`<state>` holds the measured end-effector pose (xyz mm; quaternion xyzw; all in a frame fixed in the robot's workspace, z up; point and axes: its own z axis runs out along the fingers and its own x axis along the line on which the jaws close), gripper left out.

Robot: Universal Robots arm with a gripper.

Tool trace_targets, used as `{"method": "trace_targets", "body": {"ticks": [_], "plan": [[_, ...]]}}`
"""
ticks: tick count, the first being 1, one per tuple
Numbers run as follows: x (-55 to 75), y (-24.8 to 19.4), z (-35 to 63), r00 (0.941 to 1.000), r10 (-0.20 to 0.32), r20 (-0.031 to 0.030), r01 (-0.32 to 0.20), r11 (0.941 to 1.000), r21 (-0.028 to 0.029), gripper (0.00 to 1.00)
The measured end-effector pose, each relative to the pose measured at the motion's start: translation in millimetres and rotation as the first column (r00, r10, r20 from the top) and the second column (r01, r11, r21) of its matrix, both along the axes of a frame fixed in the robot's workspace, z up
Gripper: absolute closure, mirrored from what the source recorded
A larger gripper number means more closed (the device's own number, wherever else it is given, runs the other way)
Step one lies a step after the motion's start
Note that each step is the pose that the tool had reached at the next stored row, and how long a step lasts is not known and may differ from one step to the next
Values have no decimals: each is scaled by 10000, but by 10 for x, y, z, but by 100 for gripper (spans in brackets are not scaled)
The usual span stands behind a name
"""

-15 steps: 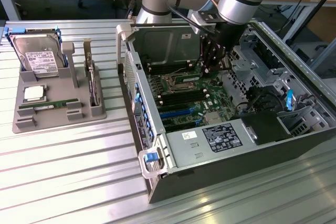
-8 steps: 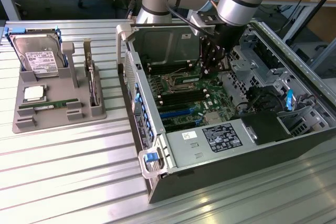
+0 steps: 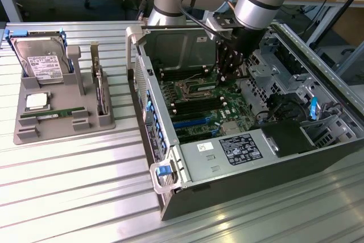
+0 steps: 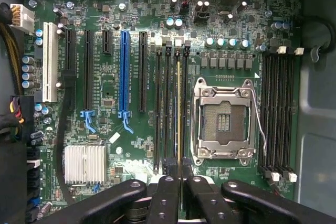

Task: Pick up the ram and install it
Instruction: 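Insert the ram into the slot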

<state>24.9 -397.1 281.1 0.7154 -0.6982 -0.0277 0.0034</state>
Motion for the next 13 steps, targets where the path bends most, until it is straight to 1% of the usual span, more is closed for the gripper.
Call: {"method": "trace_targets", "body": {"ticks": [13], "plan": [[0, 0, -51, 10000, 0, 0, 0, 10000, 1, 88]]}}
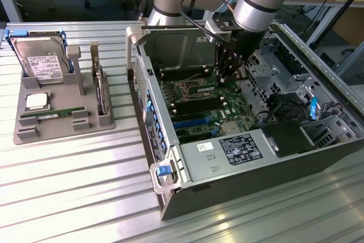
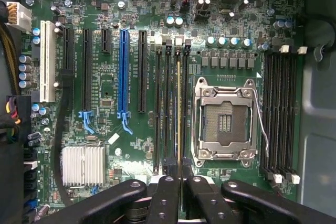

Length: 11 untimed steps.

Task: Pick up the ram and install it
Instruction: 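Insert the ram into the slot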

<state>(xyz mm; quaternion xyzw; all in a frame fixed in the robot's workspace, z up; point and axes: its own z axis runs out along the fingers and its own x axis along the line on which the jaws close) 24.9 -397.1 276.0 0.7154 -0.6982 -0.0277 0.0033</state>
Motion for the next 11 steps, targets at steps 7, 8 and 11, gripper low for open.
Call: {"method": "trace_targets", "body": {"ticks": [7, 8, 11], "plan": [[0, 0, -21, 10000, 0, 0, 0, 10000, 0, 88], [0, 0, -22, 10000, -1, 0, 1, 10000, -1, 88], [0, 0, -29, 10000, 0, 0, 0, 10000, -1, 88]]}}
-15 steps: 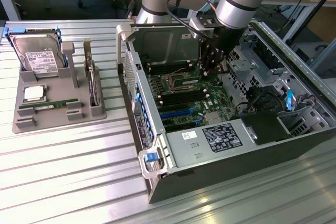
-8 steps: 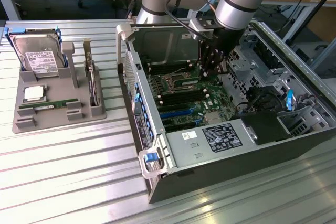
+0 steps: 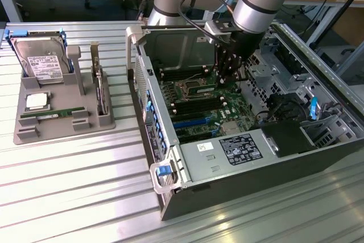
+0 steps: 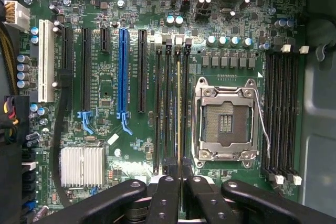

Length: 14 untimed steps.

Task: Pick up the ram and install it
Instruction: 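Insert the ram into the slot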

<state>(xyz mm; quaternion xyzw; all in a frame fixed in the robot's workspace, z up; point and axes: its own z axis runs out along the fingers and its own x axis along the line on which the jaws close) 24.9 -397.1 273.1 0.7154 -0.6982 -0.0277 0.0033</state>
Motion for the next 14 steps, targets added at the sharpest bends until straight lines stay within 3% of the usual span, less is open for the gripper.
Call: {"method": "trace_targets", "body": {"ticks": [9, 14], "plan": [[0, -2, -26, 10000, -1, 0, 1, 10000, 0, 88], [-1, -48, -62, 10000, 0, 0, 0, 10000, 0, 88]]}}
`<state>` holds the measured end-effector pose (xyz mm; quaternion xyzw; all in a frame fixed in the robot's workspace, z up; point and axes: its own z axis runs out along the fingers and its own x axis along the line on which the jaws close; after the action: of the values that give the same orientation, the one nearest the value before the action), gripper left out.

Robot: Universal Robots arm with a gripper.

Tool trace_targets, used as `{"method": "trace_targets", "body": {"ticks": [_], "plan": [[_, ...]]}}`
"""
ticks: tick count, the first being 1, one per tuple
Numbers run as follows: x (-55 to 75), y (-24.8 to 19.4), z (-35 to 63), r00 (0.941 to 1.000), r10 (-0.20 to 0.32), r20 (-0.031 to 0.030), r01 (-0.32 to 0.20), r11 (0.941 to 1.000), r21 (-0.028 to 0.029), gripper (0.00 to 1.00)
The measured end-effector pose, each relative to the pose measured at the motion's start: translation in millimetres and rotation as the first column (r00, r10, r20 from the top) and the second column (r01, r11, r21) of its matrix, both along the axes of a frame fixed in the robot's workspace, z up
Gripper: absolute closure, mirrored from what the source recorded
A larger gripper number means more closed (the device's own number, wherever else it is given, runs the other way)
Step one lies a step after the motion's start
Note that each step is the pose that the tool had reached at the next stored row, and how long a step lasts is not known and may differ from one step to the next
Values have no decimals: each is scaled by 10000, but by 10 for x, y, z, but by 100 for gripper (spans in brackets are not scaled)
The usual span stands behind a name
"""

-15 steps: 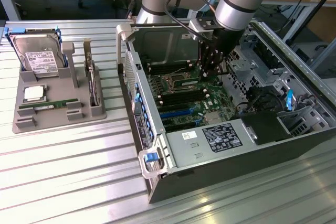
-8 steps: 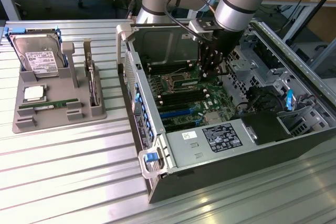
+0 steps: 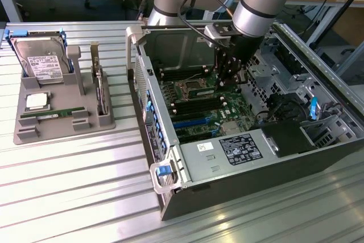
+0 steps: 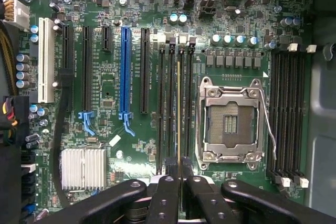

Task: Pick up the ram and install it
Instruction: 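Insert the ram into the slot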

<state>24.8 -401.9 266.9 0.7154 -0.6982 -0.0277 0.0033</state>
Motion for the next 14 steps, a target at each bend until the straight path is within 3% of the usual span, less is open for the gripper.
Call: {"method": "trace_targets", "body": {"ticks": [6, 14], "plan": [[-10, -106, -25, 10000, -1, 0, 1, 10000, 1, 88], [-119, -118, -76, 10000, -6, 0, 6, 10000, 0, 88]]}}
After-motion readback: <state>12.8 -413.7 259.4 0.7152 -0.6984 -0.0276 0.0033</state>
